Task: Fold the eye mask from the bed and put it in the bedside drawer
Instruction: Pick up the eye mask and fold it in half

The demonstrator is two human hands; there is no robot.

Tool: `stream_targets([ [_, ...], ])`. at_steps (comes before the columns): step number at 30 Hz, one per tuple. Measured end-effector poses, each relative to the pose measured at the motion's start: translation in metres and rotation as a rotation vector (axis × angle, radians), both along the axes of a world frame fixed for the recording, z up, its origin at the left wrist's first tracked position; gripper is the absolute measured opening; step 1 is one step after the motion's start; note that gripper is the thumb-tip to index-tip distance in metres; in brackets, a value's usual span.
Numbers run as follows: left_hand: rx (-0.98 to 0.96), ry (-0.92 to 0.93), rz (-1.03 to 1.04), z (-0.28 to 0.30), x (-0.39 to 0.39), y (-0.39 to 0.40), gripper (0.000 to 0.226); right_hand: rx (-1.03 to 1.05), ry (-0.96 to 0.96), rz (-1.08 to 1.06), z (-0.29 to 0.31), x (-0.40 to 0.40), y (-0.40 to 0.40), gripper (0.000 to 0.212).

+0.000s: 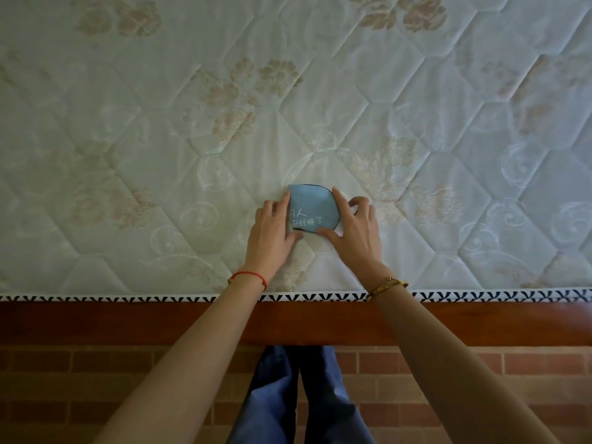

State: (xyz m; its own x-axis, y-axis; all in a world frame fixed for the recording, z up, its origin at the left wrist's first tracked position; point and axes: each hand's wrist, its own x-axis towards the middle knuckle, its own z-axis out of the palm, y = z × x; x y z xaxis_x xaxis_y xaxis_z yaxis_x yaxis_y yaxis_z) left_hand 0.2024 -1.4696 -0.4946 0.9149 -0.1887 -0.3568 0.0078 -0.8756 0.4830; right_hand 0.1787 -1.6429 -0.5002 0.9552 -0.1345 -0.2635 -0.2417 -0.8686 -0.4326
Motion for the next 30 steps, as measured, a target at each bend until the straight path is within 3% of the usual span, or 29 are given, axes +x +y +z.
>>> stream_targets([
  [5, -0.307, 0.113, 0.255, -0.001, 0.005, -0.008, 0.068, 0.153, 0.052, -0.104, -0.001, 0.009, 0.006, 0.060],
  [12, -0.457, 0.272, 0.468, 0.008, 0.010, -0.013, 0.044, 0.419, 0.214, -0.463, 0.015, 0.023, 0.006, 0.039],
  [18, -0.659, 0.435, 0.566, 0.030, 0.001, -0.002, 0.047, 0.887, 0.308, -0.765, 0.043, 0.010, 0.000, 0.038],
  [25, -0.852, 0.537, 0.567, 0.107, -0.022, 0.016, 0.041, 1.218, 0.272, -0.813, 0.116, -0.023, 0.004, 0.039],
  [30, -0.885, 0.548, 0.531, 0.173, -0.049, 0.025, 0.041, 1.286, 0.257, -0.765, 0.179, -0.051, 0.007, 0.044],
])
